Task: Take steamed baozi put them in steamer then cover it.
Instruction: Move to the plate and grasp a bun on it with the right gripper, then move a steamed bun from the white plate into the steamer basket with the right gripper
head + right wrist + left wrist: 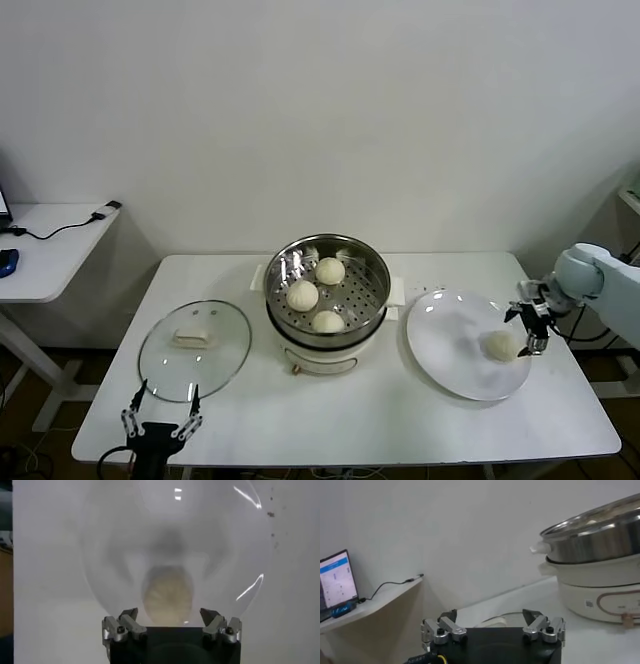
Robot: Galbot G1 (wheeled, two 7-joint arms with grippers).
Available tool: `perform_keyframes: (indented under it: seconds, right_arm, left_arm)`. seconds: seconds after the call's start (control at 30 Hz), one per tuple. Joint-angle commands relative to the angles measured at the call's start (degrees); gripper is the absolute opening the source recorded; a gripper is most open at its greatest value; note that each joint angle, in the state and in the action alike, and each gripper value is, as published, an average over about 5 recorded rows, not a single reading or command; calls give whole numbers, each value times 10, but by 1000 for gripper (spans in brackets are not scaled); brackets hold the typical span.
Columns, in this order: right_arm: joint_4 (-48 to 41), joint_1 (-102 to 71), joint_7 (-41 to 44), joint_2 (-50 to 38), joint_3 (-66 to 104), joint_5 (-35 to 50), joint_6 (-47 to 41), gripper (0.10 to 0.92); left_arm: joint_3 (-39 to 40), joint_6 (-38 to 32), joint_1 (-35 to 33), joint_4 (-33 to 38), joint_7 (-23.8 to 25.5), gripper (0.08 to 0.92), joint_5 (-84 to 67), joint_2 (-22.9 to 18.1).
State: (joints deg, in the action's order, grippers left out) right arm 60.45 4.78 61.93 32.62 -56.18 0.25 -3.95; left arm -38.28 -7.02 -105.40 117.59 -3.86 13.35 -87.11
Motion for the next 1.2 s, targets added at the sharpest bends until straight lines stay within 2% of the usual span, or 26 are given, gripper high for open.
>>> perform_keyframes:
  seconds: [0.03, 0.53, 0.87, 1.1, 1.2]
  right_arm:
    - [-60, -48, 0, 38, 47, -31, 6, 823]
    - [-82, -39, 6, 79, 30, -17, 2, 817]
    - [-74, -17, 15, 68, 12, 9, -5, 707]
    - [-54, 84, 5, 66, -70, 101, -25, 676]
    - [-43, 180, 1, 80, -157, 183, -40, 674]
  left_arm:
    - [0, 1, 0, -1, 0, 823, 3, 0]
    - [-2, 2, 1, -3, -4, 823, 3, -1]
    - [1, 3, 1, -3, -4, 823, 4, -1]
    - [5, 4, 2, -2, -6, 823, 5, 0]
    - [9, 5, 3, -2, -9, 823, 4, -1]
